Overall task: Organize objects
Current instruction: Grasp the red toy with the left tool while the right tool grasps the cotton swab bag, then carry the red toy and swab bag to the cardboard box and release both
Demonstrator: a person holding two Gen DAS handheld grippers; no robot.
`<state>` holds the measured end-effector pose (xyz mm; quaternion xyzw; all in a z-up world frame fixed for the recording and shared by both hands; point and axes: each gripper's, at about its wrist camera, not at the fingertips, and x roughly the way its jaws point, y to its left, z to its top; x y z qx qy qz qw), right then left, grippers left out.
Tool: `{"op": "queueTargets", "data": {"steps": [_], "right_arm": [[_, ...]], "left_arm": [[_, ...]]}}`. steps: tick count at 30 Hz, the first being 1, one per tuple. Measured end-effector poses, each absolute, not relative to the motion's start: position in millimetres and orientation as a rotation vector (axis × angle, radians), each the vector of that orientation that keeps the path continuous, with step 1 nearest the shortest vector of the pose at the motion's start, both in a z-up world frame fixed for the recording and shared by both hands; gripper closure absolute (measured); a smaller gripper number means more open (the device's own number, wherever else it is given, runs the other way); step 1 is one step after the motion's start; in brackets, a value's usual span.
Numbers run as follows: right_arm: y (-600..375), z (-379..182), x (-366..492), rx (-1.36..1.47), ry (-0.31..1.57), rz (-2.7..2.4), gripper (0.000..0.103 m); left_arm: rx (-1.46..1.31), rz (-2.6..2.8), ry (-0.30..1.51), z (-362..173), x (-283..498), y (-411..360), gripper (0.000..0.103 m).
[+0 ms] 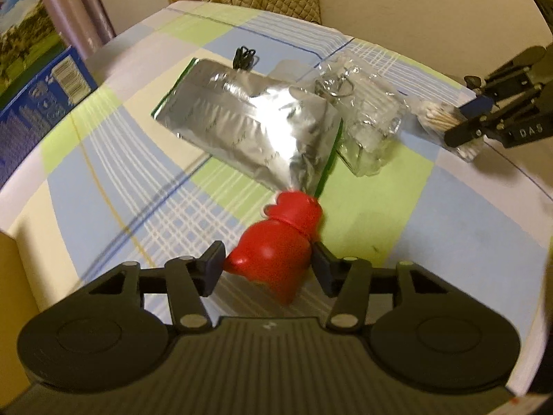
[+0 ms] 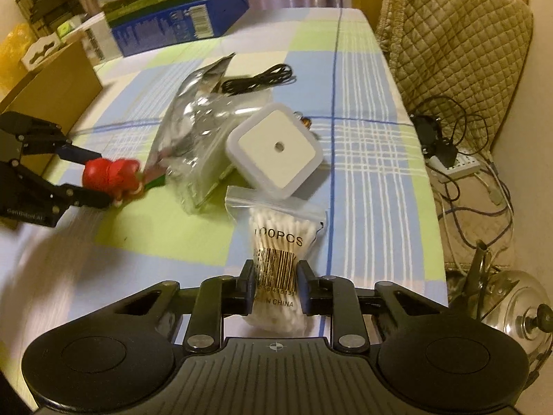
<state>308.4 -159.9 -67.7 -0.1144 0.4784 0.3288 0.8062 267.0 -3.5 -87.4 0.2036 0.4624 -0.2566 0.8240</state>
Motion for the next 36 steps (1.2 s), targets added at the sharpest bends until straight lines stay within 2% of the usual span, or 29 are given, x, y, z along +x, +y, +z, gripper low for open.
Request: {"op": "queueTargets", "data": {"steps": [9, 12, 16, 19, 23, 26, 29, 36], "right_arm": [[-164.0, -63.8, 292.8, -0.269, 1.039, 0.755, 0.082], [-165.5, -62.9, 294.3, -0.249, 1.029, 0.746, 0.082], [-164.9, -63.8, 295.1, -0.239, 1.021, 0.738, 0.082], [-164.5, -65.4, 296.3, -0.235, 1.023, 0.739, 0.082], [-164.3, -67.5, 296.7, -0.236, 1.025, 0.740, 0.081], [-164.4, -68.6, 297.5, -0.233, 1.023, 0.739, 0.081], [-163.7, -69.2, 298.5, -0.228, 1.019, 0.736, 0.081], [-162.7, -68.9, 298.7, -0.233, 1.019, 0.732, 0.082]], "left_arm": [[0.347, -0.509, 1.000, -84.7, 236.2, -1.7, 0.056], [0.267, -0.462, 0.967, -78.5, 239.1, 1.4, 0.042], [0.209, -0.383, 0.954, -78.5, 251.3, -1.7, 0.041], [0.187, -0.354, 0.959, -82.7, 259.8, -2.8, 0.043], [0.195, -0.367, 0.975, -88.4, 267.2, -3.0, 0.051], [0.221, -0.393, 0.994, -93.6, 268.4, -2.1, 0.053], [0.245, -0.396, 1.002, -97.6, 269.4, -0.6, 0.060], [0.268, -0.400, 0.994, -97.8, 267.4, -2.2, 0.060]]}}
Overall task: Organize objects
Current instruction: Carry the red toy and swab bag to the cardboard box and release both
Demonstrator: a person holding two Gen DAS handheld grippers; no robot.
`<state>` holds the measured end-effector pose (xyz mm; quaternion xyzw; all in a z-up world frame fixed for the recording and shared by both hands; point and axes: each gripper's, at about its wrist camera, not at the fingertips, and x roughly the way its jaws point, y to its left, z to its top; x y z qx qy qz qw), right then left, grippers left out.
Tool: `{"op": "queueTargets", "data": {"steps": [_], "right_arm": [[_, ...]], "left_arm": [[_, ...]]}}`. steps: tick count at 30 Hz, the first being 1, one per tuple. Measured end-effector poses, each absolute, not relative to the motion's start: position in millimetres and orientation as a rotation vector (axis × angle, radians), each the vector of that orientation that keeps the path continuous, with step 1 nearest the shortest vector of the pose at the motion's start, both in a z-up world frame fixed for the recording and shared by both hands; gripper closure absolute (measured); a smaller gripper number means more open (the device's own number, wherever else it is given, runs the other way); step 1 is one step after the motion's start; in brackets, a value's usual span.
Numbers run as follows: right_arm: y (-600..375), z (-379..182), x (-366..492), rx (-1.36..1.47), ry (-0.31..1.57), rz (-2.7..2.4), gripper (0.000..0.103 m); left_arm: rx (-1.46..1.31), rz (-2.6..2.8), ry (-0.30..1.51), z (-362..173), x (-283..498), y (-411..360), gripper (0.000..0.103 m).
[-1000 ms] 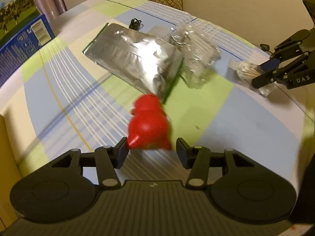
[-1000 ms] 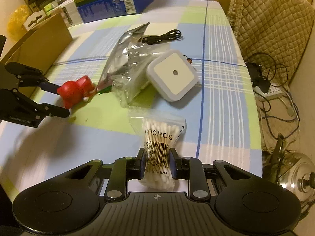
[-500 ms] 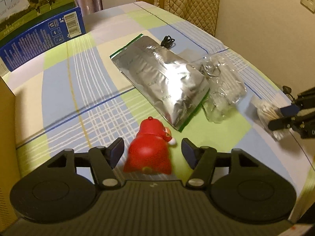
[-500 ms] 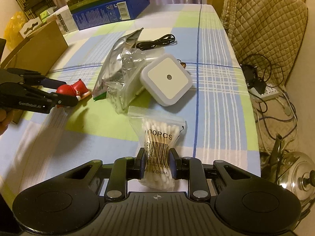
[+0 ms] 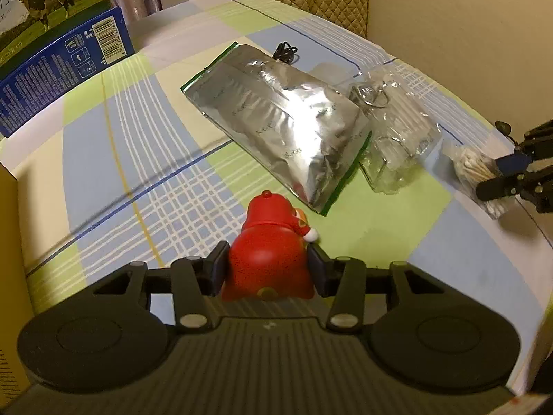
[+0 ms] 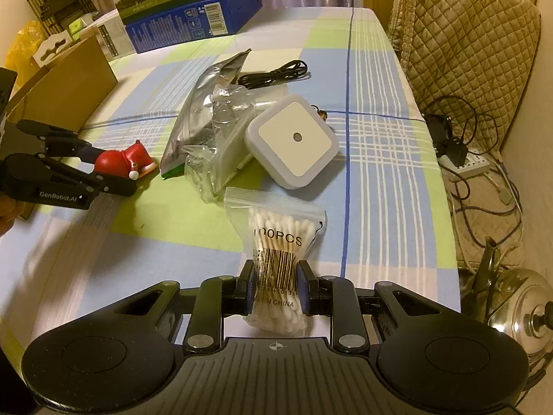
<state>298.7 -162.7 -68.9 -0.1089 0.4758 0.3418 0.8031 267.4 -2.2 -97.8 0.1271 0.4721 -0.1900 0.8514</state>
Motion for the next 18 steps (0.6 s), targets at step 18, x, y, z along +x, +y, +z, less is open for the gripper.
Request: {"op": "queueTargets", "data": {"steps": [18], "right_arm": [[-158.4, -37.3, 281.8, -0.241, 0.974, 0.735, 0.083]], "left_arm": [[0.174, -0.377, 0.994, -67.1, 220.7, 10.6, 0.061]]}}
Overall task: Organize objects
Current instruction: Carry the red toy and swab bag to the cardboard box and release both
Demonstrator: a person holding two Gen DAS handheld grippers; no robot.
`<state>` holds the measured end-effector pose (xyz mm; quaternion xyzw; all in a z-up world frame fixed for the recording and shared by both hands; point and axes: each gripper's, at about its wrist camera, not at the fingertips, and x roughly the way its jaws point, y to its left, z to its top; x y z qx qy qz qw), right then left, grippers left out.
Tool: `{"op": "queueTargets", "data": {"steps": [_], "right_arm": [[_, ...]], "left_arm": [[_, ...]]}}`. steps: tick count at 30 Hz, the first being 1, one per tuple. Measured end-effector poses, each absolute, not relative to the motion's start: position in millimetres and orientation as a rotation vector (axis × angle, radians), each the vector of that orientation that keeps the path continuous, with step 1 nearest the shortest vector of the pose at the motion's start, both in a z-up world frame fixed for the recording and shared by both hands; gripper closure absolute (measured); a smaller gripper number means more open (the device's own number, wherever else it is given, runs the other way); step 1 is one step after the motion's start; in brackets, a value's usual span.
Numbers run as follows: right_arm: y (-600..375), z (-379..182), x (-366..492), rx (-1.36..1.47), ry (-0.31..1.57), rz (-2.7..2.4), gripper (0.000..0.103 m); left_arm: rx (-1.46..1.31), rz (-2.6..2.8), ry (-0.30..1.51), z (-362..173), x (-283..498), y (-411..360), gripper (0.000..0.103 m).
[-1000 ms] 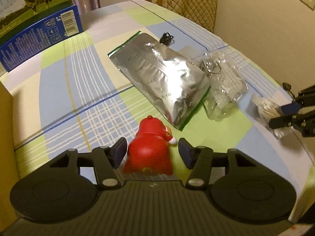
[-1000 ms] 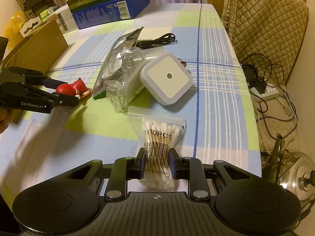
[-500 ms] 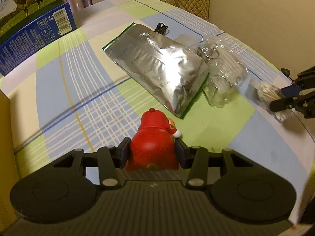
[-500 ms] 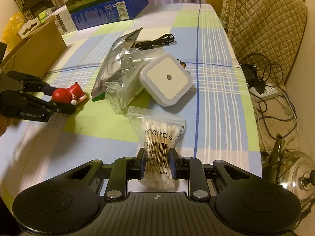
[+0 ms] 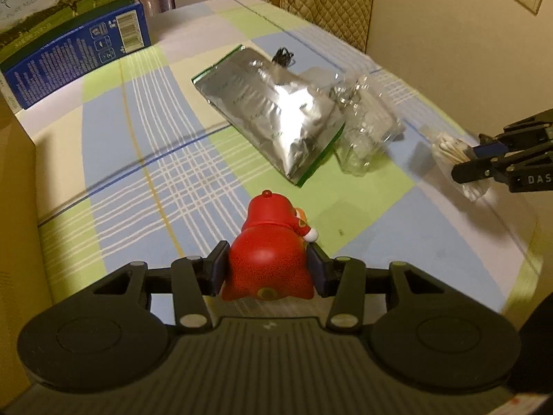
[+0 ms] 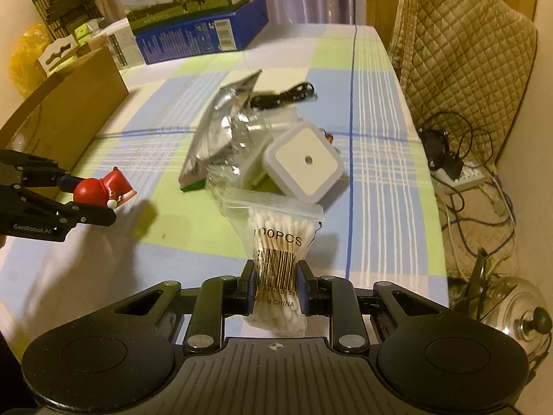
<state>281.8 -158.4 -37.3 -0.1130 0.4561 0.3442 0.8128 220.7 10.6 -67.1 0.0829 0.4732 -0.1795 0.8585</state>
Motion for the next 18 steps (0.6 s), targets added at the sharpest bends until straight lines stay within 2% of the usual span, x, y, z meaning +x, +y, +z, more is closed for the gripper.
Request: {"op": "queueTargets", "data": {"steps": [18], "right_arm": [[-122.9, 62.0, 226.0, -0.283, 0.794, 0.816, 0.083]], "left_arm": [[0.145, -0.331, 0.843, 30.9, 166.2, 34.7, 0.060]]}}
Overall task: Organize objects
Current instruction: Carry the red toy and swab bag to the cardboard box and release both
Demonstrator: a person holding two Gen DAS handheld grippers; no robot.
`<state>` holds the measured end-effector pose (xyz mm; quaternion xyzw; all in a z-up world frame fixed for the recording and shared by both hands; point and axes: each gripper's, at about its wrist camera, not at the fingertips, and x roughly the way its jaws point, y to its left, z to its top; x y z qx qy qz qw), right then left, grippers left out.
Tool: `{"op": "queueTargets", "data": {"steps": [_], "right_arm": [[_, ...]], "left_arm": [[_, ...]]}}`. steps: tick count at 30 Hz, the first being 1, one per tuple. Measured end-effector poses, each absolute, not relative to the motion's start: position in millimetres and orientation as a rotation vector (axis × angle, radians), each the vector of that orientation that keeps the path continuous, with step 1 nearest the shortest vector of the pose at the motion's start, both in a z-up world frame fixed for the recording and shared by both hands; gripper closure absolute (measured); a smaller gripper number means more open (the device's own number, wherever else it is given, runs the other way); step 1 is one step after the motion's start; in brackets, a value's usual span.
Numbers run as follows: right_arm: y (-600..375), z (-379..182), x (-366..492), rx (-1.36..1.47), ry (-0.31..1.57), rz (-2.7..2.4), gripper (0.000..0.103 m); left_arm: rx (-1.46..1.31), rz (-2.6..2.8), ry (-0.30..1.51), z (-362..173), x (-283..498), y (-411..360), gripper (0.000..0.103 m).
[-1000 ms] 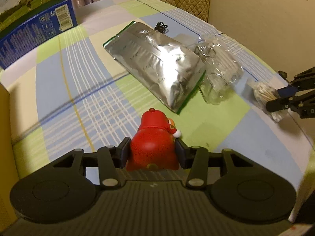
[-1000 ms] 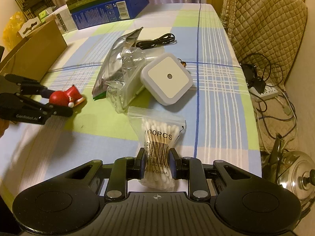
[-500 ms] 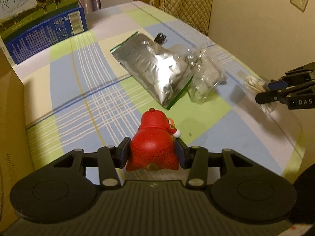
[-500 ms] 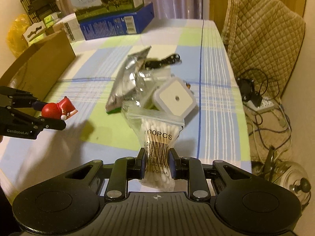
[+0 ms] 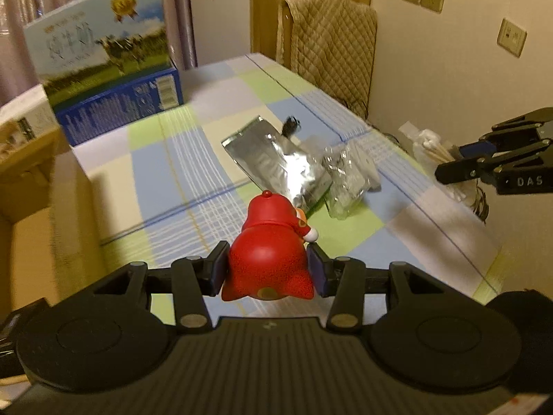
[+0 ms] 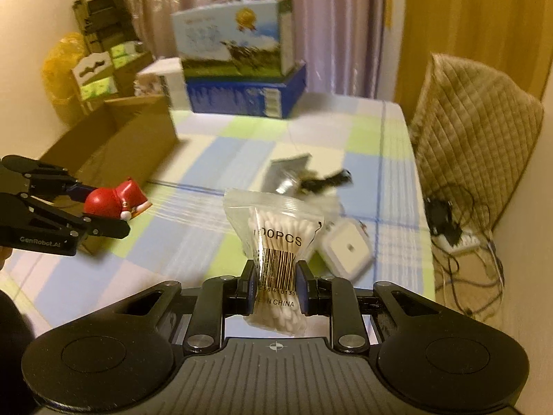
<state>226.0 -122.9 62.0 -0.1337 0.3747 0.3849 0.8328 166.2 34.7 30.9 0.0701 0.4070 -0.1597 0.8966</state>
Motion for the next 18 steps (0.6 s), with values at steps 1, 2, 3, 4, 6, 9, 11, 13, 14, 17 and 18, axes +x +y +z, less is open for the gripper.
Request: {"op": "queueTargets", "data": {"steps": [1, 2, 3, 4, 6, 9, 11, 13, 14, 17, 18], "right_arm": [[-117.5, 66.8, 220.7, -0.285, 0.785, 0.827, 0.083], [-113.4, 69.6, 216.9, -0.287, 0.779, 0.836, 0.083], [-108.6, 72.9, 212.5, -0.289, 0.773, 0.845, 0.083], [-101.6, 76.9, 207.2, -0.291, 0.766, 0.856, 0.083], [-88.9, 83.2, 198.9, -0.293, 0.752, 0.878, 0.083], [-62.6, 93.8, 183.6, -0.296, 0.726, 0.927, 0.083], [-43.6, 99.4, 175.0, -0.296, 0.712, 0.962, 0.083], [-23.6, 103.3, 166.4, -0.299, 0.699, 0.997, 0.083], [-13.3, 104.7, 161.6, -0.299, 0.695, 1.015, 0.083], [18.9, 108.8, 149.5, -0.299, 0.688, 1.073, 0.083], [28.1, 109.5, 147.4, -0.300, 0.686, 1.088, 0.083]], "left_arm": [[0.144, -0.326, 0.834, 37.2, 162.0, 38.1, 0.060], [0.145, -0.321, 0.826, 42.1, 158.7, 40.5, 0.060], [0.145, -0.316, 0.817, 48.9, 154.3, 44.5, 0.060], [0.145, -0.312, 0.808, 54.5, 150.2, 48.3, 0.060], [0.152, -0.297, 0.788, 66.9, 141.6, 57.3, 0.060], [0.158, -0.272, 0.769, 84.3, 131.2, 74.4, 0.060], [0.160, -0.249, 0.756, 94.2, 123.5, 89.2, 0.060], [0.157, -0.225, 0.750, 102.7, 117.1, 105.9, 0.060], [0.155, -0.215, 0.748, 105.7, 114.0, 114.2, 0.060], [0.159, -0.168, 0.748, 115.0, 105.7, 143.5, 0.060], [0.162, -0.147, 0.749, 117.3, 103.2, 154.9, 0.060]]}}
